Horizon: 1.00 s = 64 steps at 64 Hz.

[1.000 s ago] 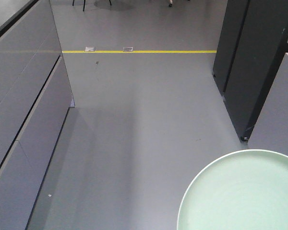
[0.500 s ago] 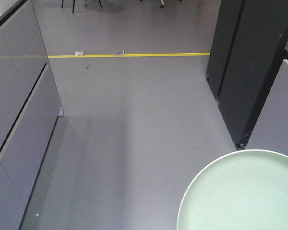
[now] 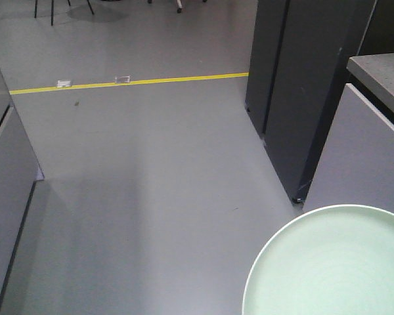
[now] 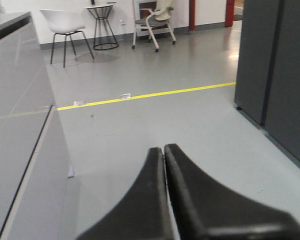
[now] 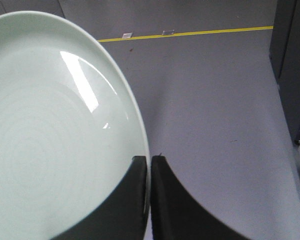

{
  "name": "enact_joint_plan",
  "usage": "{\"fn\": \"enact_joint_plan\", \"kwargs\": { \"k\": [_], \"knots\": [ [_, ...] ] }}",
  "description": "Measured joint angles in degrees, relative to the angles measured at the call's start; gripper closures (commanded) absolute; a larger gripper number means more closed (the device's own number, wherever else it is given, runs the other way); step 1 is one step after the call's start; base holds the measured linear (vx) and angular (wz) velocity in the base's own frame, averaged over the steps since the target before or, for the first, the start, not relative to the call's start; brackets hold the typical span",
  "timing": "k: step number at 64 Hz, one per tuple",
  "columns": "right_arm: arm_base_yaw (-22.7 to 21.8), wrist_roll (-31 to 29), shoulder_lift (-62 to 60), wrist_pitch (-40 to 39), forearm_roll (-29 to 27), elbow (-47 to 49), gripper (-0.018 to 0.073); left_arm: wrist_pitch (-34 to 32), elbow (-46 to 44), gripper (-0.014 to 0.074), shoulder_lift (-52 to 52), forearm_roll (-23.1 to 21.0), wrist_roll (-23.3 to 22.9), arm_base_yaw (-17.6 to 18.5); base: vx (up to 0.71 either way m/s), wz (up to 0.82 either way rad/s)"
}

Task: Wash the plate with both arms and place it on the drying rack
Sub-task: 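Turn the base toward the counter with the sink, plate held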

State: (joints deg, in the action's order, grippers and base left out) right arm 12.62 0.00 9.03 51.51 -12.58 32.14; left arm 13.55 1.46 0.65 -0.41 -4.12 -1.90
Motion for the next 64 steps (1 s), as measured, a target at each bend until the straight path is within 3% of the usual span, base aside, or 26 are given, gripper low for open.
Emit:
{"fn": "enact_joint_plan", "kwargs": {
  "k": [64],
  "knots": [
    [0.00, 0.00, 0.00, 0.00, 0.00, 0.00, 0.0561, 0.00, 0.00, 0.0603, 0.00, 0.00, 0.00, 0.00, 0.11, -0.33]
  ]
}}
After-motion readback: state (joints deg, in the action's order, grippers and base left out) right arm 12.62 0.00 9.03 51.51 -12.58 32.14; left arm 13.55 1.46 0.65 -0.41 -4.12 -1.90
